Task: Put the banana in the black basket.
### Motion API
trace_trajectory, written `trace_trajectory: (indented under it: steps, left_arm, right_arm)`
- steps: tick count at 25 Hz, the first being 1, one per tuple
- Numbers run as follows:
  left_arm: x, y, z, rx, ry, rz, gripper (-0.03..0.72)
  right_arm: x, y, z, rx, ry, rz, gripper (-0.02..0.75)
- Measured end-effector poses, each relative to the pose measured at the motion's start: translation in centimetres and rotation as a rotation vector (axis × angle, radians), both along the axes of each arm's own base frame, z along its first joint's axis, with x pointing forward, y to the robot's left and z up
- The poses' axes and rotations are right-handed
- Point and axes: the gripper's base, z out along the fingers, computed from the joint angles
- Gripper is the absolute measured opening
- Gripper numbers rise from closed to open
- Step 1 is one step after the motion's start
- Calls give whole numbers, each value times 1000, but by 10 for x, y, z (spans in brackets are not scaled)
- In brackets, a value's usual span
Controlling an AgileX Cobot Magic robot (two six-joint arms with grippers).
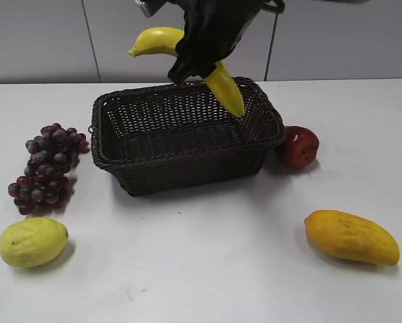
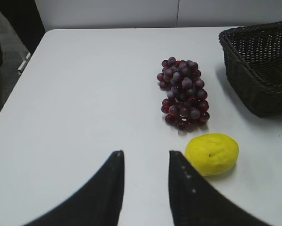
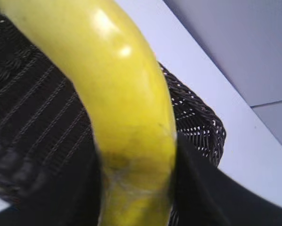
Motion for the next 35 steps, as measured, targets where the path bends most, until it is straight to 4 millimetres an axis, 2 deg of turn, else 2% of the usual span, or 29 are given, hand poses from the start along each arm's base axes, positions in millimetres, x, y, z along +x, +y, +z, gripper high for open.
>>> trace_trajectory:
  steps: [7,11,14,16,19,22,25,28,35]
  left_arm:
    - [0,0,0,0,0,0,235]
    - [0,0,0,0,0,0,235]
    - [0,0,0,0,0,0,235]
    - [0,0,0,0,0,0,235]
    - [0,0,0,0,0,0,235]
    - [0,0,0,0,0,0,235]
    - [0,0,0,0,0,0,235]
    - [0,0,0,0,0,0,235]
    - [0,0,0,0,0,0,235]
  right_arm:
    - [27,17,-54,-31,-79,92,341]
    - [32,21,-81,-62,-51,106,341]
    - [32,22,-93,-55,-18,83,346]
    - [32,22,-95,-31,4,65,416]
    - [31,22,-96,-22,21,52,594]
    - [29,19,-98,-50,47,35,627]
    - [27,15,-94,-86,71,13,594]
    - [23,8,-75,-107,66,-10,571]
    - [9,-19,0,-94,-24,-123,562]
